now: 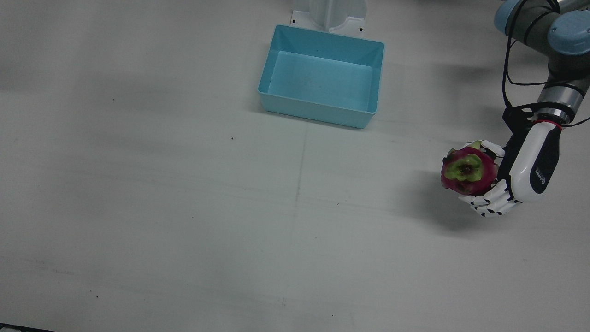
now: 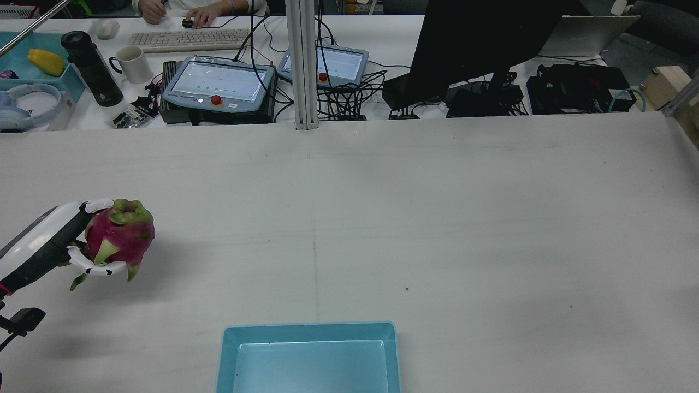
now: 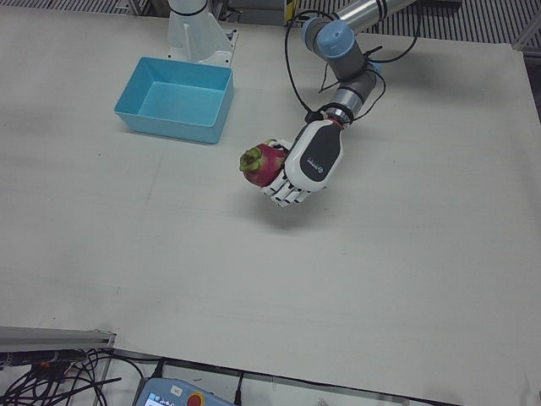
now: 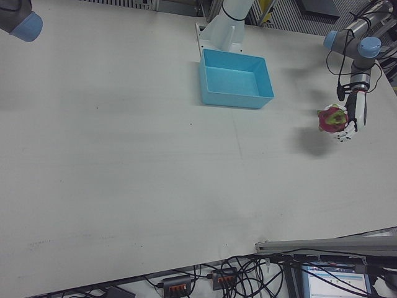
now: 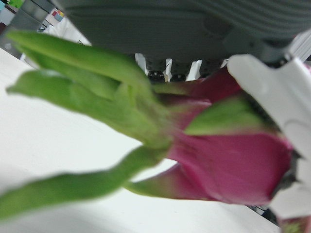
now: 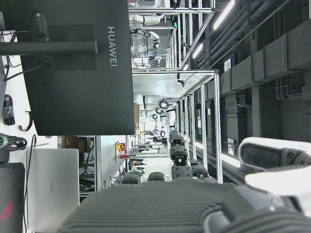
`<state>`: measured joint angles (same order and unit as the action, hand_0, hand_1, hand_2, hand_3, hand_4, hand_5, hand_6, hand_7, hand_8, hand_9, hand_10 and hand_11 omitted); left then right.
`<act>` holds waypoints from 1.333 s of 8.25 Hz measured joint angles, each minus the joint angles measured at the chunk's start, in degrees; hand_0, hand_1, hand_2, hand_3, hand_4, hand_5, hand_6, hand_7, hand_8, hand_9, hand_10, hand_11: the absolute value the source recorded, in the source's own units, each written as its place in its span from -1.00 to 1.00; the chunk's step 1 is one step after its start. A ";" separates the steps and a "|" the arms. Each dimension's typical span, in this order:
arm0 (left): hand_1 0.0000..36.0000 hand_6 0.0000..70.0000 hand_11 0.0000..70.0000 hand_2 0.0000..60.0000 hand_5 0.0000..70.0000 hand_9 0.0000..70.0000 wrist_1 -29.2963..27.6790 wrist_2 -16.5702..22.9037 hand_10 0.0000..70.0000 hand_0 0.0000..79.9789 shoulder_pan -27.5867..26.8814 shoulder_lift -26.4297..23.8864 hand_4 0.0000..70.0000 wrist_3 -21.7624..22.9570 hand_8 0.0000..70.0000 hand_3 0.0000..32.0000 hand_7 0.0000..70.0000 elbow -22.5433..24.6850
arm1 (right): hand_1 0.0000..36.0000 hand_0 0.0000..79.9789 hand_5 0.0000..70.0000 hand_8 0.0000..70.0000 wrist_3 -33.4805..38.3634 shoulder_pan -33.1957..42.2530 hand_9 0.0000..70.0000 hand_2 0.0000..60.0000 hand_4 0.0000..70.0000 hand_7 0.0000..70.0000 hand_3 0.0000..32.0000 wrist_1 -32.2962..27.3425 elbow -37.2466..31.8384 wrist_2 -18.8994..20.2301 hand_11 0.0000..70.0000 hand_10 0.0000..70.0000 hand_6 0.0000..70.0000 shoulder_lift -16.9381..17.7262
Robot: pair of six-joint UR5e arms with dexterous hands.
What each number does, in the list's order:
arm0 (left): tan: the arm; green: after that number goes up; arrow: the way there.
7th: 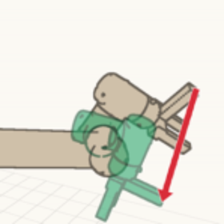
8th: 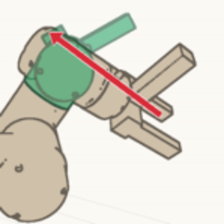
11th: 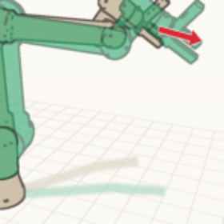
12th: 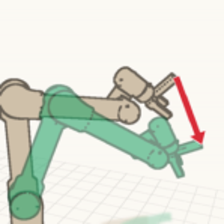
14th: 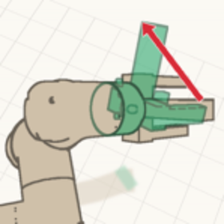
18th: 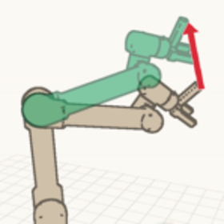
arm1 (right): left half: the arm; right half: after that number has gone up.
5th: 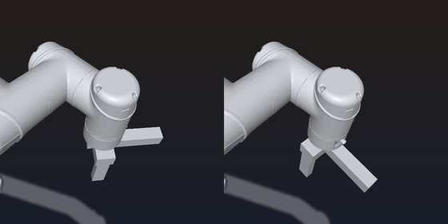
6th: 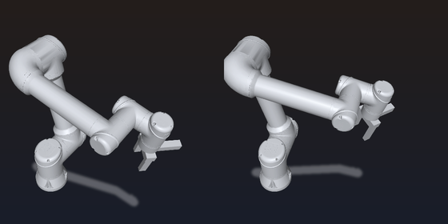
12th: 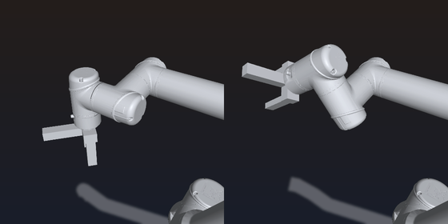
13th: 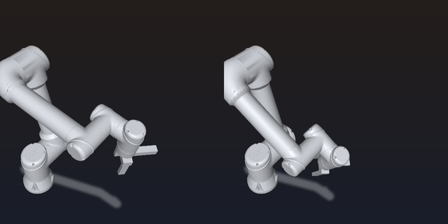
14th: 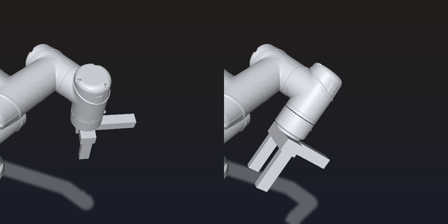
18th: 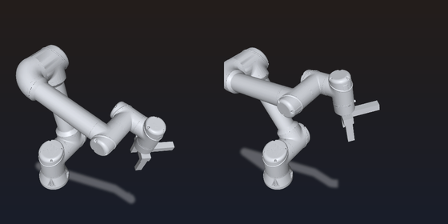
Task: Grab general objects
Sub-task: 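Lift the dragon fruit with the left hand and carry it over the blue tray, then lower the dragon fruit into the blue tray and open the left hand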
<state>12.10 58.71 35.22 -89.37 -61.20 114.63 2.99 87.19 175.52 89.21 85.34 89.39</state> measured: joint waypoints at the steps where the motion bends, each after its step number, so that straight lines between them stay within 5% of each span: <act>1: 0.43 0.12 1.00 1.00 1.00 0.35 -0.08 2.41 0.48 0.15 -0.12 -0.90 -0.21 1.07 -0.09 -1.00 0.84 2.18 | -1.00 -1.00 -1.00 -1.00 0.00 0.00 -1.00 -1.00 -1.00 -1.00 -1.00 0.00 0.00 0.00 -1.00 -1.00 -1.00 0.00; 5: 0.47 0.23 1.00 1.00 1.00 0.45 6.84 16.09 0.53 0.18 -0.97 -18.04 -0.13 -1.33 0.01 -1.00 0.91 3.80 | -1.00 -1.00 -1.00 -1.00 0.00 0.00 -1.00 -1.00 -1.00 -1.00 -1.00 0.00 0.00 0.00 -1.00 -1.00 -1.00 0.00; 7: 0.46 0.06 0.81 1.00 1.00 0.23 8.72 22.40 0.26 0.19 -1.41 -22.26 -0.23 -5.62 -0.19 -1.00 0.74 4.04 | -1.00 -1.00 -1.00 -1.00 0.00 0.00 -1.00 -1.00 -1.00 -1.00 -1.00 0.00 0.00 0.00 -1.00 -1.00 -1.00 0.00; 10: 0.67 -0.33 0.10 1.00 1.00 -0.29 9.14 25.29 -0.28 0.19 -6.74 -23.13 -0.37 -9.40 -0.57 -1.00 0.25 4.39 | -1.00 -1.00 -1.00 -1.00 0.00 0.00 -1.00 -1.00 -1.00 -1.00 -1.00 0.00 0.00 0.00 -1.00 -1.00 -1.00 0.00; 11: 0.60 -0.47 -0.15 1.00 1.00 -0.49 9.16 25.12 -0.45 0.20 -8.66 -23.45 -0.42 -10.48 -0.70 -1.00 0.05 4.50 | -1.00 -1.00 -1.00 -1.00 0.00 0.00 -1.00 -1.00 -1.00 -1.00 -1.00 0.00 0.00 0.00 -1.00 -1.00 -1.00 0.00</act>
<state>21.26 83.83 26.55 -112.82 -71.68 119.13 2.99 87.19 175.52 89.21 85.34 89.38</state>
